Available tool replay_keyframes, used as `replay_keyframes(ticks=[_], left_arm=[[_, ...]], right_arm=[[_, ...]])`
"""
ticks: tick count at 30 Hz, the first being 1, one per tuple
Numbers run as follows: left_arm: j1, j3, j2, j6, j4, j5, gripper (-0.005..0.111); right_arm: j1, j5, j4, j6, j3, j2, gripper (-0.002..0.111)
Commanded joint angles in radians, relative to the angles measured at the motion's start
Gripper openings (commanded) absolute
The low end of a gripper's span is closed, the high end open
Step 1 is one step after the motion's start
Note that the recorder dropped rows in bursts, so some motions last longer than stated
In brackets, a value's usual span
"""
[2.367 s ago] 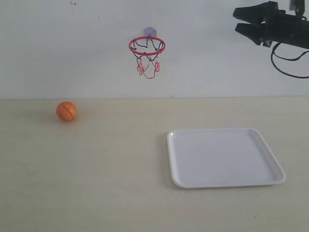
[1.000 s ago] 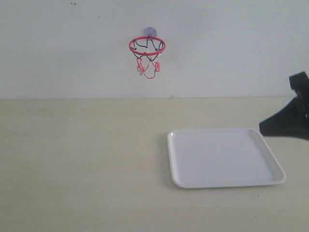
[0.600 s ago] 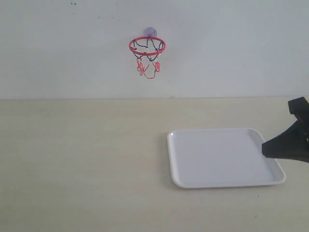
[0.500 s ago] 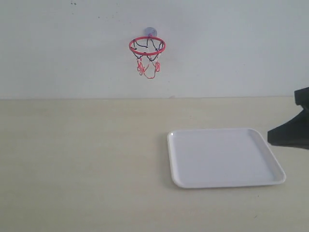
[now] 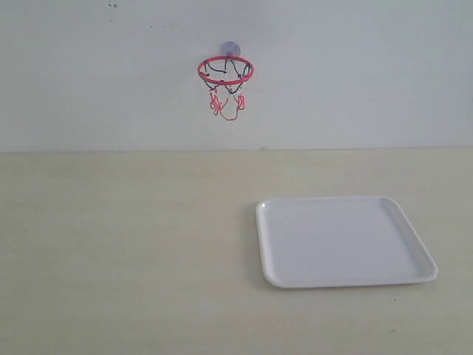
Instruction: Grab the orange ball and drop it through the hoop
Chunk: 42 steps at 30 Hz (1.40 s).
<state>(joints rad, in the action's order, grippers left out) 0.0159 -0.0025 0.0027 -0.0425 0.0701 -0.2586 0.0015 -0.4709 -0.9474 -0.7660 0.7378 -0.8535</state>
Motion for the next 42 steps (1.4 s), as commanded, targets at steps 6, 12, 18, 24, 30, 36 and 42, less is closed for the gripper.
replay_keyframes(ticks=[6,12,18,24,30,36,42], left_arm=[[0.003,0.003,-0.003,-0.004,0.009,0.004,0.004],[0.003,0.003,-0.003,-0.004,0.009,0.004,0.004],[0.003,0.003,-0.003,-0.004,0.009,0.004,0.004],[0.003,0.003,-0.003,-0.004,0.009,0.004,0.004],[0.003,0.003,-0.003,-0.004,0.009,0.004,0.004],[0.003,0.003,-0.003,-0.004,0.009,0.004,0.004],[0.003,0.003,-0.003,-0.004,0.009,0.004,0.004]], right_arm=[[0.057,0.512,0.034,0.006,-0.455,0.562,0.000],[0.057,0.506,0.037,0.016,-0.657,0.854,0.000],[0.059,0.430,0.034,0.044,-0.727,0.854,0.000],[0.059,0.381,0.094,0.061,-0.738,0.854,0.000],[0.059,0.280,0.473,0.333,-0.738,0.854,0.000],[0.059,0.227,0.917,0.806,-0.738,0.854,0.000],[0.059,0.188,0.986,0.813,-0.738,0.854,0.000]])
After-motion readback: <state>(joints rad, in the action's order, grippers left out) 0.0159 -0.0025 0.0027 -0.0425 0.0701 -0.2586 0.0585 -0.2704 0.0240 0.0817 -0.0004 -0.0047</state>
